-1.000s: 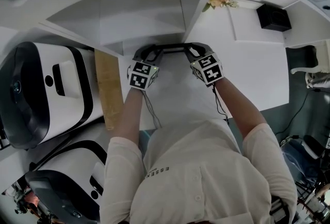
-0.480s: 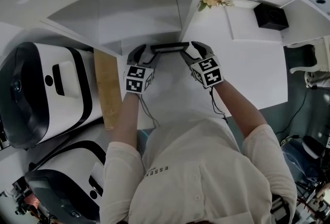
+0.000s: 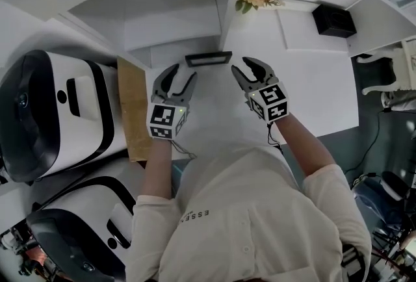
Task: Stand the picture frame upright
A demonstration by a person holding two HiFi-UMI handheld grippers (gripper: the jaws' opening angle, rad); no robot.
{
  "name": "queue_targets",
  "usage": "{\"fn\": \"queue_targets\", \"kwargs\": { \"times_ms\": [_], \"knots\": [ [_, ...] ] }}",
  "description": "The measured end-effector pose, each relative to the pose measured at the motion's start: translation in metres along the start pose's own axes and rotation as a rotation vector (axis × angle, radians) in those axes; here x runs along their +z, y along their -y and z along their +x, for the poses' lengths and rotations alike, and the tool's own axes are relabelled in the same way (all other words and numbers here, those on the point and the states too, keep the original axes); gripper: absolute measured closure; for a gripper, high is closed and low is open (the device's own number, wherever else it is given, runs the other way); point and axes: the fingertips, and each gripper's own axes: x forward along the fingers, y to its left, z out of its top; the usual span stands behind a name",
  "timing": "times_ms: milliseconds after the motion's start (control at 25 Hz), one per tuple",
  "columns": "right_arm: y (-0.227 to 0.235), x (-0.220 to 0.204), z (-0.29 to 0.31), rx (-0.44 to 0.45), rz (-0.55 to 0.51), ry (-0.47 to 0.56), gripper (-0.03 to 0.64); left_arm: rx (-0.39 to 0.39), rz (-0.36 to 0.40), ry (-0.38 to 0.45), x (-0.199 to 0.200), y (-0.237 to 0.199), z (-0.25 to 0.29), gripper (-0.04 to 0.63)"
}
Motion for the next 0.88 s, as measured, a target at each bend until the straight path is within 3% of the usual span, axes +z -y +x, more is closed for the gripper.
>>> {"fn": "queue_targets", "kwargs": {
  "times_ms": [160,240,360,440,880],
  "knots": [
    [-0.009,0.027,-0.032,0.003,-0.024,0.103,0.568,-0.03,0.005,0.028,0.017,0.02,-0.02,0.395],
    [-0.017,0.039,-0.047,0.026,-0.044,0.152,0.594,-0.033,0.022,0.034,0.023,0.028,-0.029,0.451],
    [-0.027,0.052,-0.065,0.051,-0.065,0.205,0.601,-0.032,0.009,0.071,0.035,0.035,-0.043,0.561],
    [-0.03,0.059,-0.075,0.057,-0.062,0.236,0.601,-0.04,0.005,0.103,0.045,0.04,-0.052,0.594],
    [-0.047,0.084,-0.106,0.06,-0.102,0.329,0.603,-0.079,0.093,0.218,0.091,0.063,-0.081,0.592]
  ]
}}
